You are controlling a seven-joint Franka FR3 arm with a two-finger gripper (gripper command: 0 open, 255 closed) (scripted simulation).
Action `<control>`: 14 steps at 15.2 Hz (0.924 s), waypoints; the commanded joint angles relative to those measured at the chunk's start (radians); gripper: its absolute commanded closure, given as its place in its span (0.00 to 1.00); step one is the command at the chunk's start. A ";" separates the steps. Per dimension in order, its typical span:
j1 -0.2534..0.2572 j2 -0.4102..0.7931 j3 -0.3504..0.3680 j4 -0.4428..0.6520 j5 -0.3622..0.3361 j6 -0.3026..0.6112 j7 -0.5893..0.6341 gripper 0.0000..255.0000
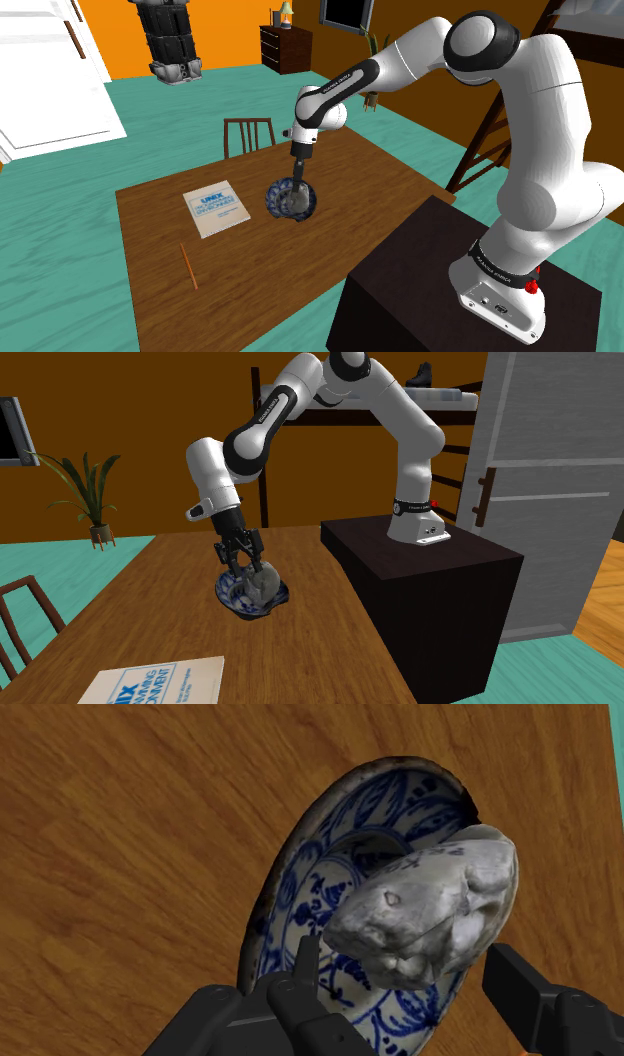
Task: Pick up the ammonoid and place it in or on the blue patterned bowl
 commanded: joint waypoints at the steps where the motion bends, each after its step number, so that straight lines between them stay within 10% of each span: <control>1: 0.002 0.005 -0.002 -0.002 -0.001 0.002 0.000 1.00; 6: 0.002 0.005 -0.002 -0.002 -0.001 0.002 0.000 1.00; 7: 0.003 0.007 -0.002 -0.001 -0.002 0.002 0.000 0.00; 14: -0.018 -0.027 0.009 0.018 0.008 -0.053 -0.006 0.00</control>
